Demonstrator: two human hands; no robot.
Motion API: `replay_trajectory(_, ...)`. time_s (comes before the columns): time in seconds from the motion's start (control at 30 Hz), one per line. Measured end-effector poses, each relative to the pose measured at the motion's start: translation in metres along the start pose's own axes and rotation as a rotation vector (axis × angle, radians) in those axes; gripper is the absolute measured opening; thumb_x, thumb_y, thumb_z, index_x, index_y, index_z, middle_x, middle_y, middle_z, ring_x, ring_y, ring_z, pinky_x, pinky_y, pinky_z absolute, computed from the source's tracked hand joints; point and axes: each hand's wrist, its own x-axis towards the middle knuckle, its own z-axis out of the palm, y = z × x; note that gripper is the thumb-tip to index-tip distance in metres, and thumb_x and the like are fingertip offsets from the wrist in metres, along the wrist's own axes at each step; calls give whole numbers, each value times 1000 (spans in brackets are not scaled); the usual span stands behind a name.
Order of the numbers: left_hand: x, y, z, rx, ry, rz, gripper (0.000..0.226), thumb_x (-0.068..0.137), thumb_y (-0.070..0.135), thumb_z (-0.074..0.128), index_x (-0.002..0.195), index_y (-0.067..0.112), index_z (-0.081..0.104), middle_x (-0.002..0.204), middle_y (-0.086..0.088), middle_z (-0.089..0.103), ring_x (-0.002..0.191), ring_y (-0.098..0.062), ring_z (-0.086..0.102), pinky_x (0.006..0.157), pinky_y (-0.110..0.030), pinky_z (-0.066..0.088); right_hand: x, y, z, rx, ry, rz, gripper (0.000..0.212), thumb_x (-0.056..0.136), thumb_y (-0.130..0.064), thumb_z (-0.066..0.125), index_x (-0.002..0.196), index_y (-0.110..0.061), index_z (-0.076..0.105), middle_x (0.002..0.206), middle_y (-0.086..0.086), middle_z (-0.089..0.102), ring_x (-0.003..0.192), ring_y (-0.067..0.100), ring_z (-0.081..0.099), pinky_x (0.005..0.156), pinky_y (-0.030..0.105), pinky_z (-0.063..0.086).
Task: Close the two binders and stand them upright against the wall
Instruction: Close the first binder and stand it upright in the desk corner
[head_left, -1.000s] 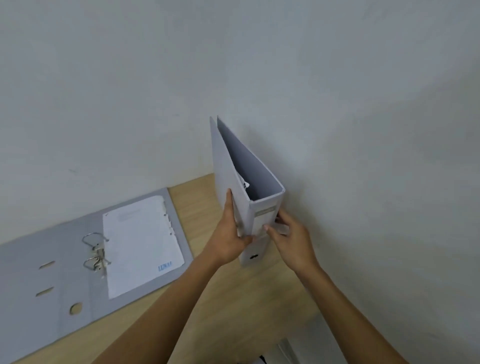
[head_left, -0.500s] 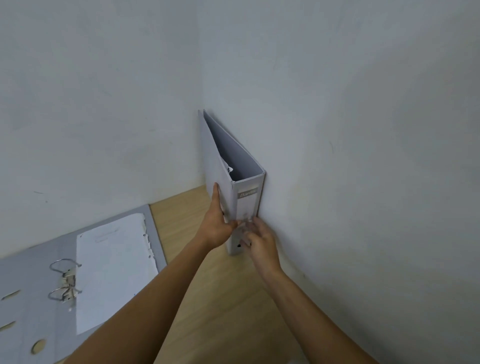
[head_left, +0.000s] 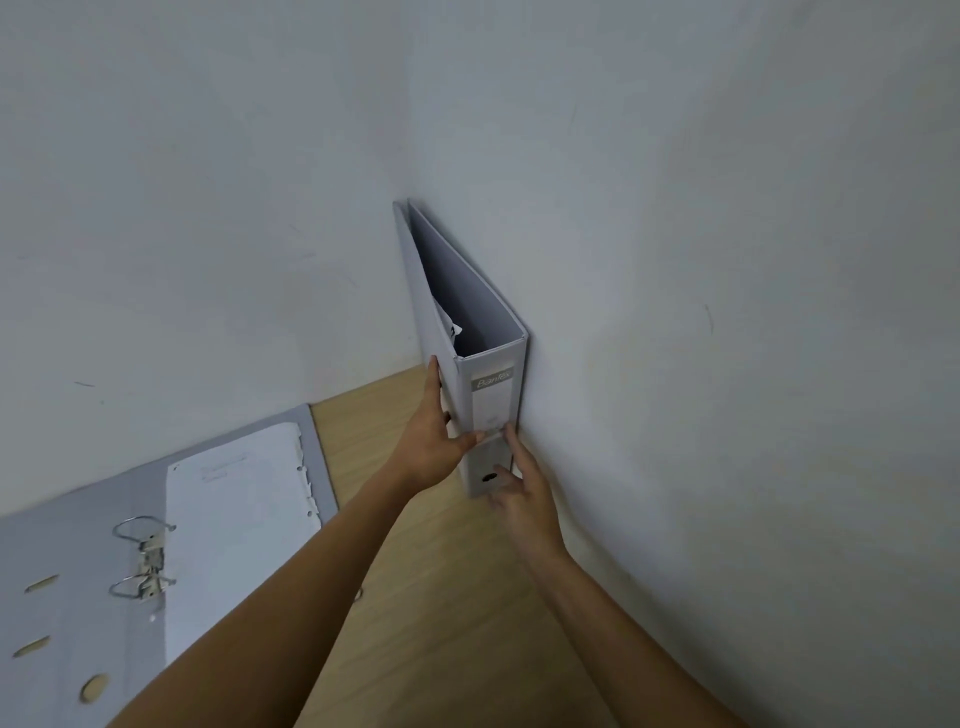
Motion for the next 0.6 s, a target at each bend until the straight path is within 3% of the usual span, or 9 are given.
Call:
replay_trajectory(0.17,-7,0,-1,5,31,-42,113,84,13,78,161,24,-5,167,-1,23,145,-29,41,112,-44,44,-5,-8,1,-12,41,-1,63,92,3,53,147,-27,48,139,-7,54,128,18,57,83,26,56)
replay_trajectory(0.27,-19,-1,-2,11,24,-96,101,88,15,73,162,23,4,165,-1,27,139,-30,49,101,-43,53,-8,-10,2,-18,58,-18,45,92,-1,58,133,-21,57,133,-5,59,122,21,61,91,34,56)
replay_trajectory(0.4,-51,-11,-16,-40,24,-180,64,95,15,63,153,19,36,150,-3,51,116,-22,64,85,-37,59,-16,-5,10,-104,-36,-19,36,92,-7,59,125,-21,63,120,-7,66,114,14,63,99,42,54)
replay_trajectory(0.6,-127,-54,-61,-161,59,-343,33,98,15,59,130,19,59,121,0,70,109,-20,70,89,-39,59,-39,14,54,-187,-211,82,20,94,-17,60,106,-30,68,114,3,70,108,19,67,88,37,56)
